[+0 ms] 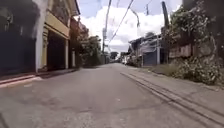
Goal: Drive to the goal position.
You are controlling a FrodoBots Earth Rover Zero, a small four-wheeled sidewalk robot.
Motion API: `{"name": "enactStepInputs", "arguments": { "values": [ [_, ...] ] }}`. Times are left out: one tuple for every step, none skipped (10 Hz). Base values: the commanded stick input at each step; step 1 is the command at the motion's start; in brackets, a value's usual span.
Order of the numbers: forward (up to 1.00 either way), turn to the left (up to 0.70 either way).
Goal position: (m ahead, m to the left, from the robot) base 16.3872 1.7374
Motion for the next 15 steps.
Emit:
{"name": "enactStepInputs", "arguments": {
  "values": [
    [1.0,-0.27],
    [1.0,-0.27],
    [1.0,-0.27],
    [1.0,-0.16],
    [1.0,0.0],
    [1.0,0.0],
    [1.0,0.0],
    [1.0,0.0],
    [1.0,0.0],
    [1.0,0.0],
    [1.0,0.0],
    [1.0,0.0],
    [1.0,0.0],
    [1.0,0.0],
    [1.0,0.0]
  ]
}}
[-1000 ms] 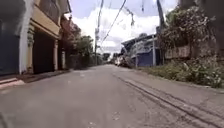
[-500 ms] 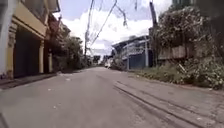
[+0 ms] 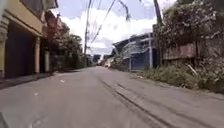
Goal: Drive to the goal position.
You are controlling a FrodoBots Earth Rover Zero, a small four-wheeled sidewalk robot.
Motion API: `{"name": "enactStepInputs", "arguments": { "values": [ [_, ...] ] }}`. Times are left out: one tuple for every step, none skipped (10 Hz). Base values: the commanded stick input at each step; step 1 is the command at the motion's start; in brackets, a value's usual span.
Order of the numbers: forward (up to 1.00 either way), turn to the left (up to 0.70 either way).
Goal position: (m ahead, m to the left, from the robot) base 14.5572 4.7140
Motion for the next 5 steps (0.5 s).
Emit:
{"name": "enactStepInputs", "arguments": {
  "values": [
    [1.0,0.06],
    [1.0,0.27],
    [1.0,0.27],
    [1.0,0.04],
    [1.0,0.0]
  ]
}}
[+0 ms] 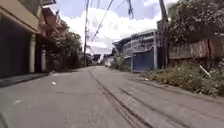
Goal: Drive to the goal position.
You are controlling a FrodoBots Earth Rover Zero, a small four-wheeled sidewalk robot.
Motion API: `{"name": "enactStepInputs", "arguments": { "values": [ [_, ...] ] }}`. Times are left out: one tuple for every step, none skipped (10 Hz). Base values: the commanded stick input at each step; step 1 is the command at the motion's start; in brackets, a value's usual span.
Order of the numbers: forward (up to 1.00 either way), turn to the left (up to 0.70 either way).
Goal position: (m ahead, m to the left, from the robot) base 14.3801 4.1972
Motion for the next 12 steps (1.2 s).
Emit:
{"name": "enactStepInputs", "arguments": {
  "values": [
    [1.0,0.0],
    [1.0,0.0],
    [1.0,0.0],
    [1.0,0.0],
    [1.0,0.0],
    [1.0,0.0],
    [1.0,0.0],
    [1.0,0.0],
    [1.0,0.0],
    [1.0,0.0],
    [1.0,0.0],
    [1.0,0.0]
  ]
}}
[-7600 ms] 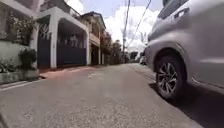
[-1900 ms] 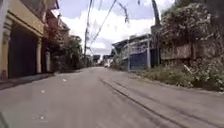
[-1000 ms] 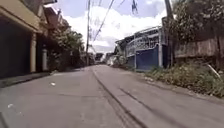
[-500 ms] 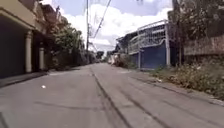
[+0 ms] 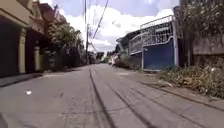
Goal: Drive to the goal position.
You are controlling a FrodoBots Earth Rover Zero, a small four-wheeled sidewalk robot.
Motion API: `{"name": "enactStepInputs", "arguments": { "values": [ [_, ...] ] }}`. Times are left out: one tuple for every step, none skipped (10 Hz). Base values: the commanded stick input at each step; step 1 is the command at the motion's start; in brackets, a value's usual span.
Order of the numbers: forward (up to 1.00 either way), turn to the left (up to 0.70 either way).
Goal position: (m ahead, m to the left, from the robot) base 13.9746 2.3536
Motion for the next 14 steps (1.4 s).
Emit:
{"name": "enactStepInputs", "arguments": {
  "values": [
    [1.0,0.0],
    [1.0,0.0],
    [1.0,0.0],
    [1.0,0.0],
    [1.0,0.0],
    [1.0,0.0],
    [1.0,0.0],
    [1.0,0.0],
    [1.0,0.0],
    [1.0,0.0],
    [1.0,0.0],
    [1.0,0.2],
    [1.0,0.27],
    [1.0,0.09]
  ]
}}
